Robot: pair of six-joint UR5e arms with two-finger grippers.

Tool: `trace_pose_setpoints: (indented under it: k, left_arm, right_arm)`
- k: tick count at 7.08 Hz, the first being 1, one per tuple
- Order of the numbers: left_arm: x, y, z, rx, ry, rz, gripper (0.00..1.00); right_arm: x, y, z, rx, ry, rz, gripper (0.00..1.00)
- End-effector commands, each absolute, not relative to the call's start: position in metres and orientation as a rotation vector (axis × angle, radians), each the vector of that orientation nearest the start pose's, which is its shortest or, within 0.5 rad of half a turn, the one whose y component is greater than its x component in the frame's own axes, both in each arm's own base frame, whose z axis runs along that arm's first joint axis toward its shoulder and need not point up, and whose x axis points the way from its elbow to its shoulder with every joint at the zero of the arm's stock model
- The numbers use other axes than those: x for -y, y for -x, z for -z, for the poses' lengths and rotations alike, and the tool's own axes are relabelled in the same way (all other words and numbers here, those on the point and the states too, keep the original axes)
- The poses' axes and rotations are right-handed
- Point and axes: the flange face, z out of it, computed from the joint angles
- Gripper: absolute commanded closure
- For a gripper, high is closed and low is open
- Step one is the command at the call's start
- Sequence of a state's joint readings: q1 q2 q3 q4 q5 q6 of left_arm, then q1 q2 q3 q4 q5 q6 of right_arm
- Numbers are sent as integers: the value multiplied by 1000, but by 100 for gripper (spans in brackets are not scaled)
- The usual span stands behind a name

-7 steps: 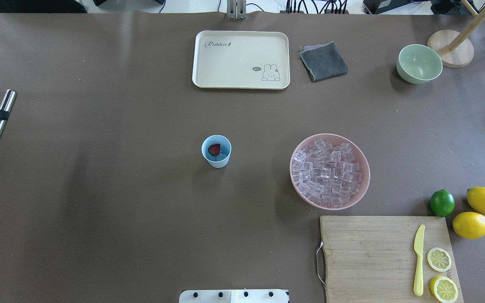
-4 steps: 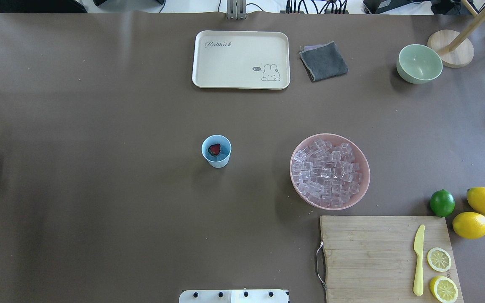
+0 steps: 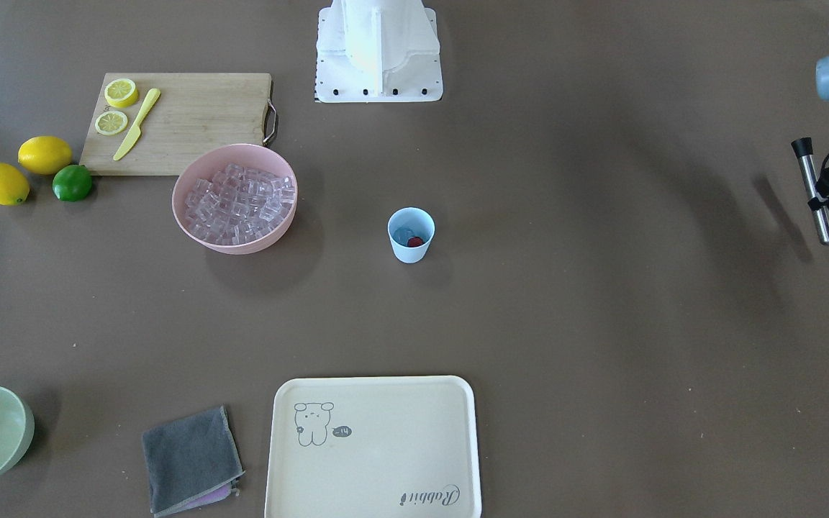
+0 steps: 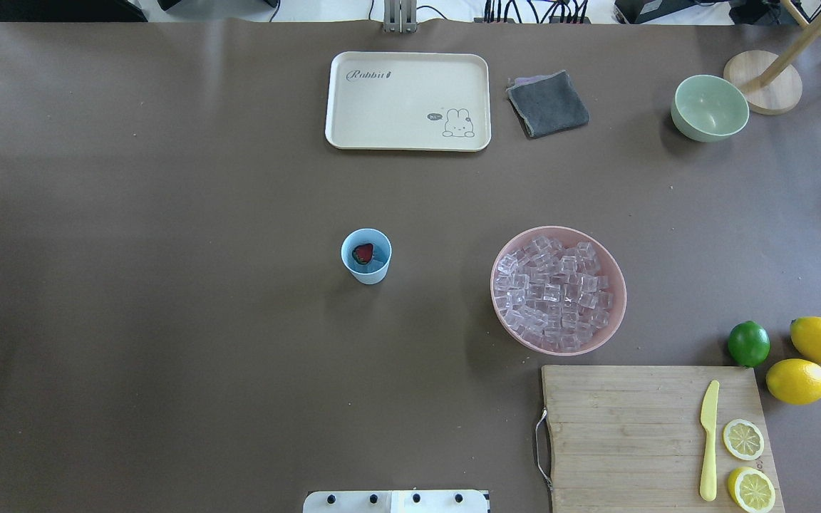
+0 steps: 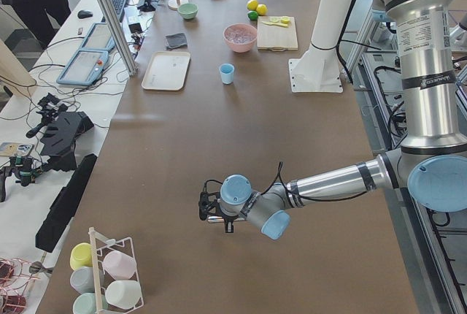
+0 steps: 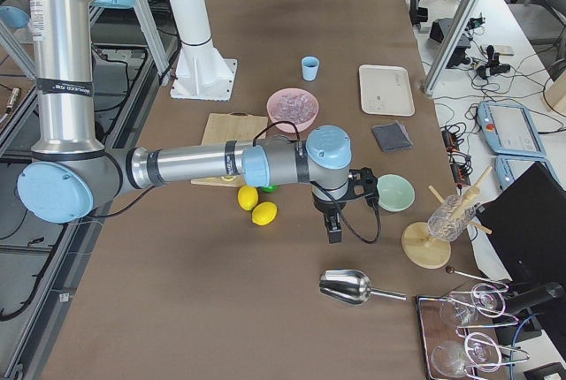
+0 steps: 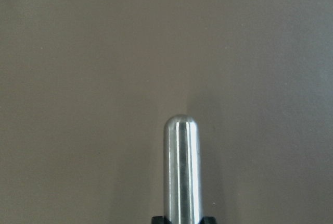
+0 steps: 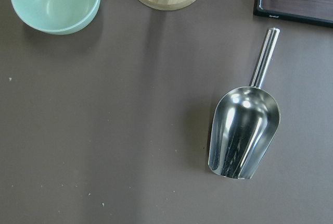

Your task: Mash ice and strawberries in cup

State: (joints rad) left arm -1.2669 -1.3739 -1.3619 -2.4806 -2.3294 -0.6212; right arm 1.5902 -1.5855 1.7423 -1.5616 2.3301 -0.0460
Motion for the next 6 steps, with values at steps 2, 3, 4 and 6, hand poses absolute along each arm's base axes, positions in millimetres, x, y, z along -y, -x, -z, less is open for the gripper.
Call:
trace_pose_setpoints:
  k: [2,3,4,6]
  left_arm:
    - [398,-54,-747,-870,-114,133,100]
    - [402,-55,-740,-879,-128,141,16]
    - [403,-55,-735,-890,-160,120,1]
    - [402,-56,-732,-898,-170,85,1]
  right_arm:
    - [490,-75,-582,752,-181,87,0]
    - [492,-75,-580,752,-185,89,0]
    - [492,-74,-580,752,-183,90,0]
    - [492,-74,-580,754,-183,90,0]
